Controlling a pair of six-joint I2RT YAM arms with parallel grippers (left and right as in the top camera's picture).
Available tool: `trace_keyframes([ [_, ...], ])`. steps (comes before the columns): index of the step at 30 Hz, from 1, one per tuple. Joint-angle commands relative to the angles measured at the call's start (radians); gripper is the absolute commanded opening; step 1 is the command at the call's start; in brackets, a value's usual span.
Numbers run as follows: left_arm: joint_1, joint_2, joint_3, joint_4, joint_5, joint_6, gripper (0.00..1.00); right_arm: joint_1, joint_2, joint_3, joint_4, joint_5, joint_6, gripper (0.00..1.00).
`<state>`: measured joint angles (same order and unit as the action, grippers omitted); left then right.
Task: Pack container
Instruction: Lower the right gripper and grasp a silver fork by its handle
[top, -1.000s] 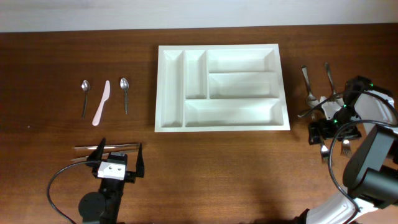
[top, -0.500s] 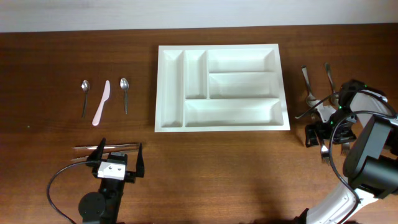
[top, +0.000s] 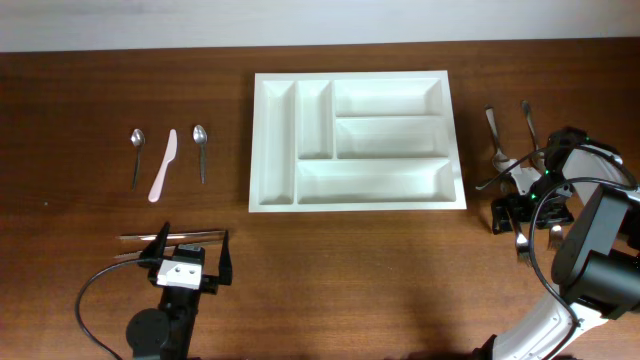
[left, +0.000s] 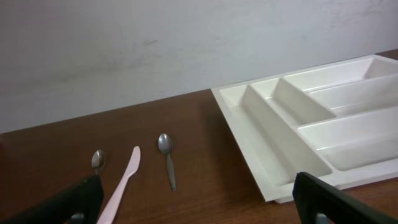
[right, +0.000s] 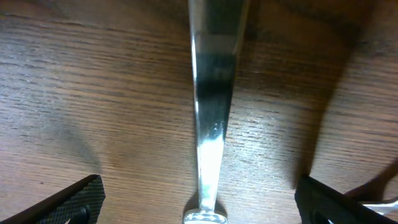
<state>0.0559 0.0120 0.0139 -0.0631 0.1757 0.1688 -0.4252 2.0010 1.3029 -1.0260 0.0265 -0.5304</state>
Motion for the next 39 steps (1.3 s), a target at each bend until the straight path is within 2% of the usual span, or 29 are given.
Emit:
trace_keyframes([
  [1, 0.006, -0.007, -0.005, -0.002, -0.007, 0.013, 0.99, -0.005, 0.02, -0.035, 0.021, -0.011, -0.004, 0.99],
  [4, 0.006, -0.007, -0.005, -0.001, -0.007, 0.013, 0.99, -0.005, 0.02, -0.035, 0.021, -0.011, -0.004, 0.98],
  [7, 0.006, -0.007, -0.005, -0.002, -0.007, 0.013, 0.99, -0.005, 0.02, -0.035, 0.019, -0.011, -0.003, 0.86],
  [11, 0.006, -0.007, -0.005, -0.002, -0.007, 0.013, 0.99, -0.005, 0.02, -0.035, 0.013, -0.011, 0.011, 0.75],
  [15, 0.006, -0.007, -0.005, -0.002, -0.007, 0.013, 0.99, -0.005, 0.02, -0.035, 0.012, -0.011, 0.015, 0.49],
  [24, 0.006, -0.007, -0.005, -0.002, -0.007, 0.013, 0.99, -0.005, 0.019, -0.035, 0.012, -0.011, 0.015, 0.38],
  [27, 0.006, -0.007, -0.005, -0.001, -0.007, 0.013, 0.99, -0.005, 0.02, -0.035, 0.013, -0.011, 0.014, 0.23],
  [32, 0.006, -0.007, -0.005, -0.002, -0.007, 0.013, 0.99, -0.005, 0.02, -0.035, 0.012, -0.011, 0.015, 0.15],
  [33, 0.006, -0.007, -0.005, -0.002, -0.007, 0.013, 0.99, -0.004, 0.02, -0.035, 0.012, -0.011, 0.022, 0.12],
  [34, 0.006, -0.007, -0.005, -0.002, -0.007, 0.013, 0.99, -0.002, 0.02, -0.035, 0.013, -0.011, 0.042, 0.04],
  [39, 0.006, -0.007, -0.005, -0.002, -0.007, 0.013, 0.99, 0.025, 0.019, -0.008, 0.004, -0.012, 0.076, 0.04],
])
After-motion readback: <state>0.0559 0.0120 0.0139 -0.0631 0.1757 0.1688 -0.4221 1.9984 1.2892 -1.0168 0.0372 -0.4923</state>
